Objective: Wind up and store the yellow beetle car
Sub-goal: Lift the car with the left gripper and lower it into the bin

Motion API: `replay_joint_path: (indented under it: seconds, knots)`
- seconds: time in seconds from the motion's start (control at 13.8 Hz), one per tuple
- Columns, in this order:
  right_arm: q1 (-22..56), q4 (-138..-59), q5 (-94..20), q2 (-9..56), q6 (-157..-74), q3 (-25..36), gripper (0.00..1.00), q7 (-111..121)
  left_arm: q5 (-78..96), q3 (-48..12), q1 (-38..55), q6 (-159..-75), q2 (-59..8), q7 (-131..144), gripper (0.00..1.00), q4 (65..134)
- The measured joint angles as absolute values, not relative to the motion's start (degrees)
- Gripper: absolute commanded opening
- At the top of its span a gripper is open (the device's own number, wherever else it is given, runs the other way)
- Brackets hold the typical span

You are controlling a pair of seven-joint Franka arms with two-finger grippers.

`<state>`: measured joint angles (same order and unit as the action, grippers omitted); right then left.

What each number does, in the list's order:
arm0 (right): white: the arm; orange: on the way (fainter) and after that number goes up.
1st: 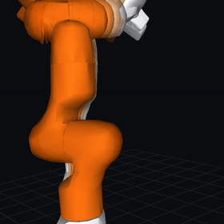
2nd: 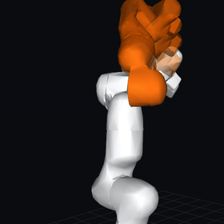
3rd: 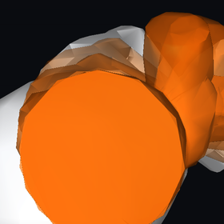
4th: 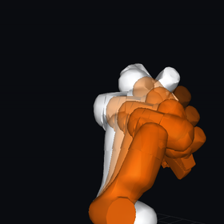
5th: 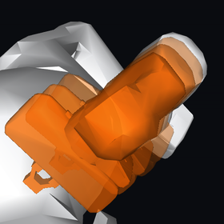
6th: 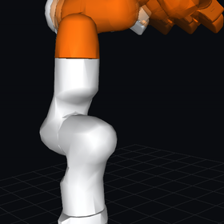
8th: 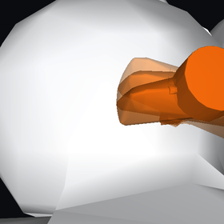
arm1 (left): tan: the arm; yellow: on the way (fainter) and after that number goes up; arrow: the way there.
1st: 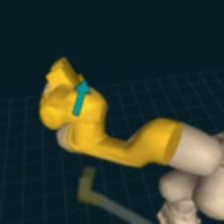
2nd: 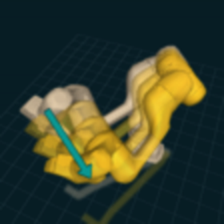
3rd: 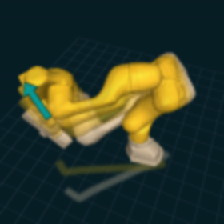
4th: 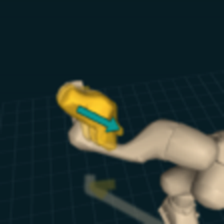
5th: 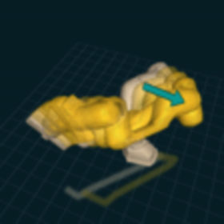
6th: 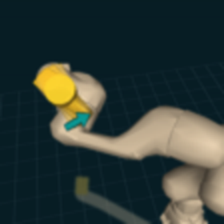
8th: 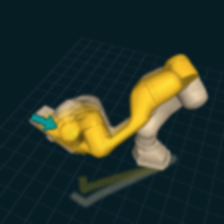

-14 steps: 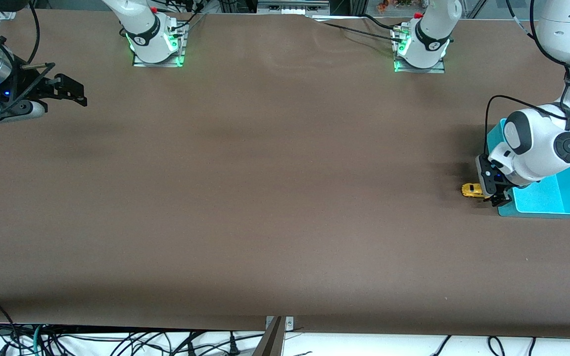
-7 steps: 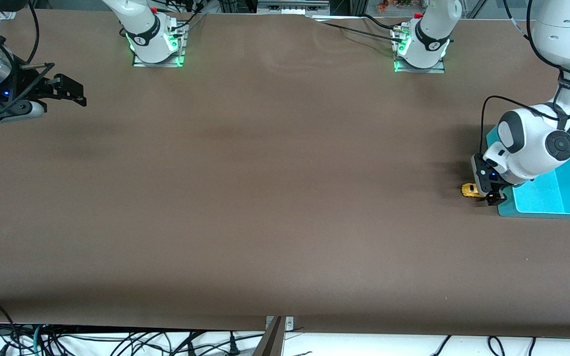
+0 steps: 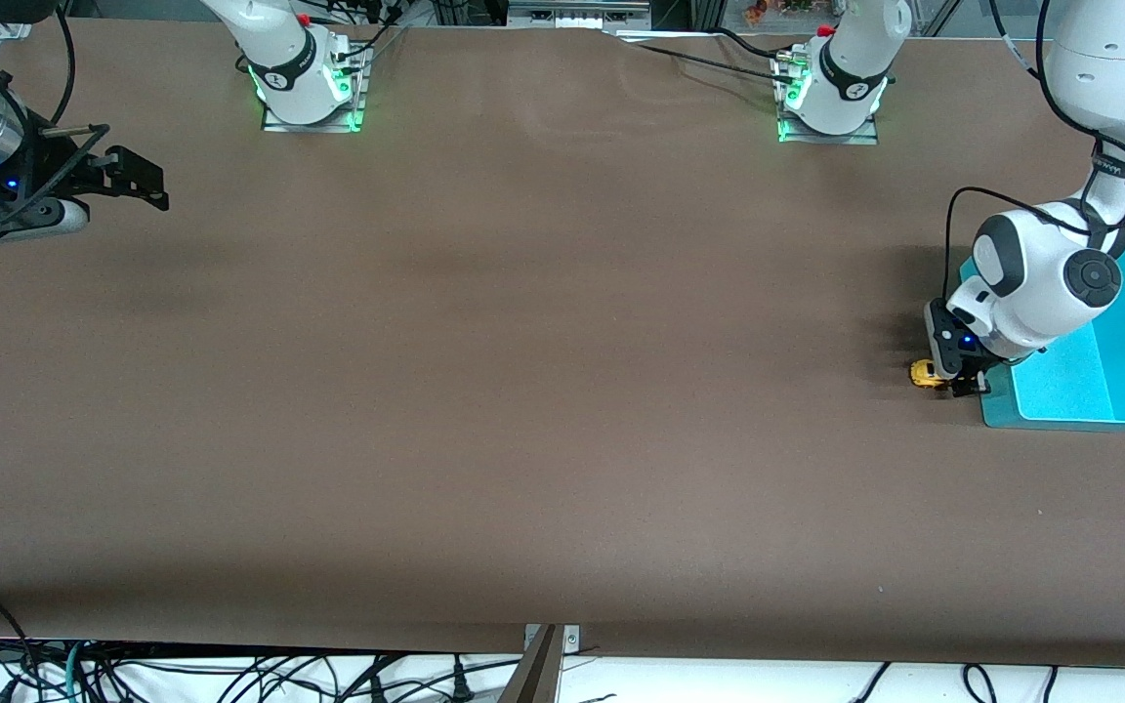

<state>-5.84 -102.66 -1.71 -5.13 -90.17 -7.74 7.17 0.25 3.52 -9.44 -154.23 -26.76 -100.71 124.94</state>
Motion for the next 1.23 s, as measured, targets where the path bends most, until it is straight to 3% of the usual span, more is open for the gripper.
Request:
replay_joint_path:
  seconds: [0.36, 0.87, 1.23]
  knots:
    - [-5.8, -102.7, -1.7, -5.1, -90.2, -7.7, 1.00, 7.2, 0.7, 2.6, -9.5, -150.6, -26.5, -100.6, 0.14, 123.2]
    - [-5.8, -102.7, -1.7, -5.1, -90.2, -7.7, 1.00, 7.2, 0.9, 0.8, -9.6, -123.8, -23.6, -100.5, 0.17, 107.2]
    - [-5.8, -102.7, -1.7, -5.1, -90.2, -7.7, 1.00, 7.2, 0.8, 1.9, -14.4, -115.5, -23.6, -105.9, 0.18, 100.2]
